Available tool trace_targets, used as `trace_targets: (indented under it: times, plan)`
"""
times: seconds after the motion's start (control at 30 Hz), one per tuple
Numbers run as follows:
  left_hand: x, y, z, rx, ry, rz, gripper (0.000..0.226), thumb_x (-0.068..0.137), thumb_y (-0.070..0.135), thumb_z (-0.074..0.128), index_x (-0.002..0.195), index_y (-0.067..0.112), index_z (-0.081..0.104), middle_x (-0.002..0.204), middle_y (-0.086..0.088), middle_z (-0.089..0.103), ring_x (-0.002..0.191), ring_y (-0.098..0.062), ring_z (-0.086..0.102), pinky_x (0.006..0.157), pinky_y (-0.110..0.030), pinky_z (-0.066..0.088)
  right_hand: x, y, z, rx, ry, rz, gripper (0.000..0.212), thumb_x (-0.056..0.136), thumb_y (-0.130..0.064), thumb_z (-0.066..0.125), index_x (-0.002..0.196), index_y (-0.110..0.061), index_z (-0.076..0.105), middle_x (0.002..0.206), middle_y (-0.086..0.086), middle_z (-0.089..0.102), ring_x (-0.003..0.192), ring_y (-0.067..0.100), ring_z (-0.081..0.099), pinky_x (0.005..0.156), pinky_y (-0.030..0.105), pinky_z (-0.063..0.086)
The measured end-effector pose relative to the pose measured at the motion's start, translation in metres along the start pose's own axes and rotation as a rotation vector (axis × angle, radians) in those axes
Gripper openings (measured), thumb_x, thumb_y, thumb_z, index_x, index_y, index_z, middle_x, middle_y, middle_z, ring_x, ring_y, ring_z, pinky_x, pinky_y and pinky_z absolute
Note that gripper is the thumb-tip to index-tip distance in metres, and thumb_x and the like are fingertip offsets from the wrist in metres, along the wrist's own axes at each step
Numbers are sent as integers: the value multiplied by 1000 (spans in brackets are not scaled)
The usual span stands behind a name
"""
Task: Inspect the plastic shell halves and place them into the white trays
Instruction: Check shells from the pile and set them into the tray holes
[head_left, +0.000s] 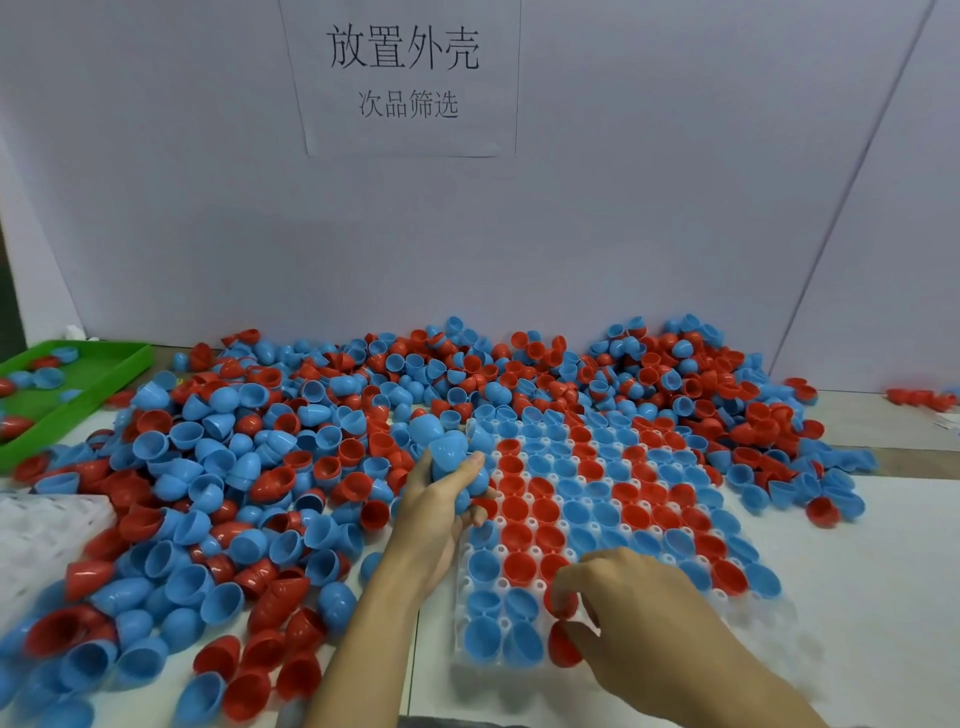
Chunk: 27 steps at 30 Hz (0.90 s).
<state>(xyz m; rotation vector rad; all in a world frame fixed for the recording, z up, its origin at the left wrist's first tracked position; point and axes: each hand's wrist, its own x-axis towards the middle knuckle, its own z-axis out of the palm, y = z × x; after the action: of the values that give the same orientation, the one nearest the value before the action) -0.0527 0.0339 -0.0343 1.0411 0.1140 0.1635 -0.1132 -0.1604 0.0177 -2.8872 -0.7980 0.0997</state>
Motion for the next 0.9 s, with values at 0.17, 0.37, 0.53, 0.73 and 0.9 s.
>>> trace_targets:
  times: [0.17,0.37,0.53,0.73,0.9]
  plan:
    - [1,0,0,23,-21,4,9,95,6,64,104,5,63,77,-9,61,66,-20,59,48,-26,45,4,5,-8,11,-30,-1,23,90,-37,66,113,-33,68,100,-17,66,86,6,63,78,26,56]
    - [0,0,1,20,-15,-1,11,95,6,64,106,7,63,75,-7,62,66,-18,62,49,-26,45,8,7,-6,10,-84,-37,16,90,-30,67,105,-26,72,94,-11,70,80,8,66,74,25,58]
    - [0,0,1,9,-8,-10,13,94,6,65,107,7,63,76,-7,63,67,-19,62,48,-25,45,14,10,0,-60,-49,-55,12,91,-24,64,99,-20,71,95,-8,68,80,12,67,74,30,60]
    - [0,0,1,17,-28,-11,10,95,5,64,104,6,64,76,-8,62,67,-20,60,48,-25,45,14,9,-5,-9,-99,-65,15,95,-26,61,104,-20,71,95,-9,69,80,10,68,74,26,60]
    - [-1,-1,0,56,-81,-32,13,93,10,68,104,4,65,78,-12,60,64,-20,56,50,-25,45,43,2,-31,255,175,-59,26,98,-32,57,123,-31,61,92,-19,61,77,-1,61,69,15,54]
